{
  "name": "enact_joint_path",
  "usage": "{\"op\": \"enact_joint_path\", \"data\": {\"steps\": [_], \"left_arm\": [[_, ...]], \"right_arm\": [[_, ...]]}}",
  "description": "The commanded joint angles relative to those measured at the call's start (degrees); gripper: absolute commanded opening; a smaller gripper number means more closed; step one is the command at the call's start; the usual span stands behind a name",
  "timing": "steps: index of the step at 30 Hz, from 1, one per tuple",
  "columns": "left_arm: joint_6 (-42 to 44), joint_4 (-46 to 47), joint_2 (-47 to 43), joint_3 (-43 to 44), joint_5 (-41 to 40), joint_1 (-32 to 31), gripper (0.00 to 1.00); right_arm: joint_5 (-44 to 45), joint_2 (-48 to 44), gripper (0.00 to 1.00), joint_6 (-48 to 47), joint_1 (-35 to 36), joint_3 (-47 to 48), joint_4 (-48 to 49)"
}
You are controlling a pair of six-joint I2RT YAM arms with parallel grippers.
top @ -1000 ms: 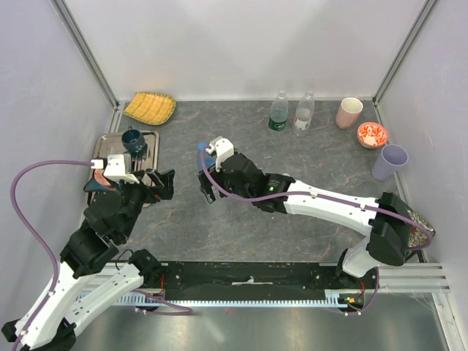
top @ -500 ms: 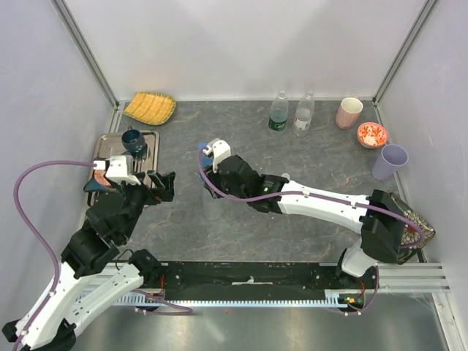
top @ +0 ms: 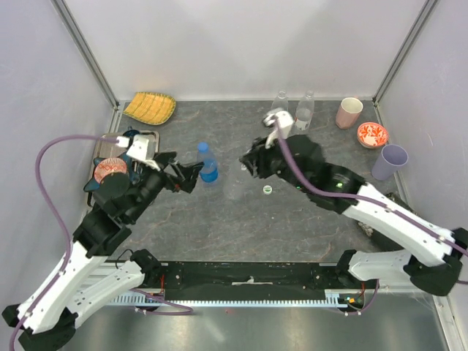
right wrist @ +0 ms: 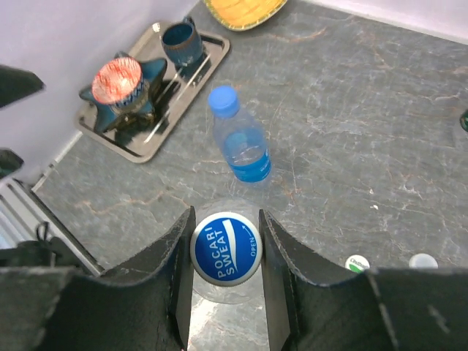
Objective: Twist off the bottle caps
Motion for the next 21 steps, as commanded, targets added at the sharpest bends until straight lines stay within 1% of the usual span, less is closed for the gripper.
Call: {"op": "enact_joint_path", "data": {"steps": [1, 2, 3, 4, 5, 6, 7, 8, 9, 10, 11, 12, 16, 21], "left_arm": [[1.0, 11.3, 9.2, 6.7, 20.1, 0.6, 0.99], [0.1, 12.4, 10.9, 8.4, 27.9, 1.1, 0.99], [-0.9, 14.0, 12.6, 9.1, 32.4, 2.6, 0.99], [-3.9, 17.3, 15.2, 9.5, 36.7, 3.6, 0.99], [-5.7, 19.7, 16.6, 9.9, 43.8, 4.6, 0.99], [-7.5, 22.3, 17.4, 9.9, 47.1, 6.6, 0.99], [-11.1, 27.8, 18.4, 9.3, 50.2, 7.5, 0.99], [-12.9, 30.5, 20.2, 9.1, 56.5, 8.6, 1.0], [-14.8, 33.1, 21.0, 8.7, 59.6, 10.4, 1.0], [-17.4, 35.3, 22.0, 8.7, 62.0, 11.0, 1.0], [-18.0, 37.6, 23.8, 8.8, 65.3, 11.4, 1.0], [-18.2, 38.2, 24.7, 9.1, 66.7, 11.7, 0.99], [-19.7, 40.3, 27.2, 9.7, 74.1, 11.7, 1.0], [-18.5, 39.7, 27.5, 7.7, 76.6, 11.5, 1.0]], "right_arm": [[-11.7, -6.5, 0.0, 4.8, -6.2, 0.8, -3.9], [-14.4, -7.3, 0.0, 5.4, -7.2, 0.4, -3.8], [-15.8, -7.9, 0.0, 6.4, -8.1, 0.3, -3.8], [-18.3, -8.9, 0.0, 6.6, -9.4, 0.3, -3.8], [-20.8, -9.3, 0.0, 7.0, -9.9, 0.6, -3.8], [-21.6, -9.8, 0.0, 7.2, -10.2, 0.7, -3.8], [-22.5, -10.6, 0.0, 7.5, -10.8, 0.8, -3.7], [-24.7, -10.8, 0.0, 7.8, -11.1, 1.2, -3.6], [-26.5, -11.1, 0.0, 8.1, -11.5, 1.4, -3.3], [-27.8, -11.3, 0.0, 9.0, -11.9, 1.7, -2.6], [-29.0, -11.4, 0.0, 9.3, -11.9, 2.4, -2.3], [-30.7, -11.4, 0.0, 9.5, -11.9, 2.7, -1.9], [-30.9, -11.5, 0.0, 9.5, -11.9, 4.5, -1.3], [-31.5, -10.7, 0.0, 9.3, -12.0, 4.9, 1.6]]}}
